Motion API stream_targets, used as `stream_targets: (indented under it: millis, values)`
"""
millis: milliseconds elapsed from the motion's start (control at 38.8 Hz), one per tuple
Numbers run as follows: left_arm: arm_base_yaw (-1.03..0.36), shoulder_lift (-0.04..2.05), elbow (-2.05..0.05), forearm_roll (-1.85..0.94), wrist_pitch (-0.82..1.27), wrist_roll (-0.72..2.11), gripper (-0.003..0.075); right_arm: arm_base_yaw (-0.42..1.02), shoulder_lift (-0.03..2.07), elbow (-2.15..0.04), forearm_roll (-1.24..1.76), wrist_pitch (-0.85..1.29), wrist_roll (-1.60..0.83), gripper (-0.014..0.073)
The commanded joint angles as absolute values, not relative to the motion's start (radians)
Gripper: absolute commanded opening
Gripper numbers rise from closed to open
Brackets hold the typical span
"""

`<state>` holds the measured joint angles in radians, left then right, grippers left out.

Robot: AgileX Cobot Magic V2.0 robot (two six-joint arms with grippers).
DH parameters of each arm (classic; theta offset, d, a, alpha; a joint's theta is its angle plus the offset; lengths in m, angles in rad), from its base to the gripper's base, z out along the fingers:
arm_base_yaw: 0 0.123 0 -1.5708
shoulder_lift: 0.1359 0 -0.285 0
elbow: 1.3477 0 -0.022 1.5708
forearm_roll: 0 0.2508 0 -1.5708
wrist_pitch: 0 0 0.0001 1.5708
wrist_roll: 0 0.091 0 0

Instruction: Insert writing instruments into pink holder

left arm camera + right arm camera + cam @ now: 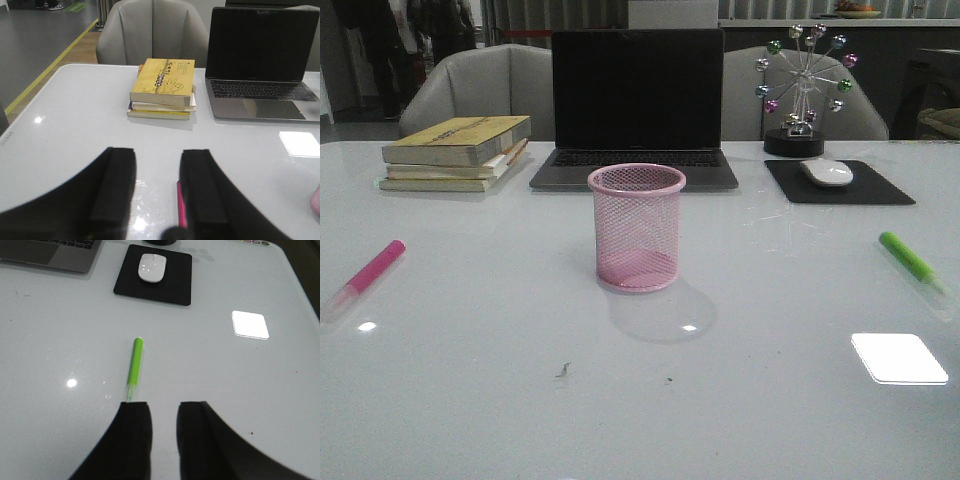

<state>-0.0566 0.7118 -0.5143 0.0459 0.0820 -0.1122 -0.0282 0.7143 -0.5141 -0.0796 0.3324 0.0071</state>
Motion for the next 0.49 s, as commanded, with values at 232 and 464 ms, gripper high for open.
stream_targets:
  millis: [232,464]
  values:
    - [-0.063,0.714,-0.551,0.019,0.031,-0.117,0.0411,-0.032,0.716,-0.551,-0.079,0.281,0.007,0.0326]
    - [-0.063,0.714,-0.551,0.019,0.034,-0.117,0.0368,-0.032,0.731,-0.566,-0.043,0.366,0.008,0.0326]
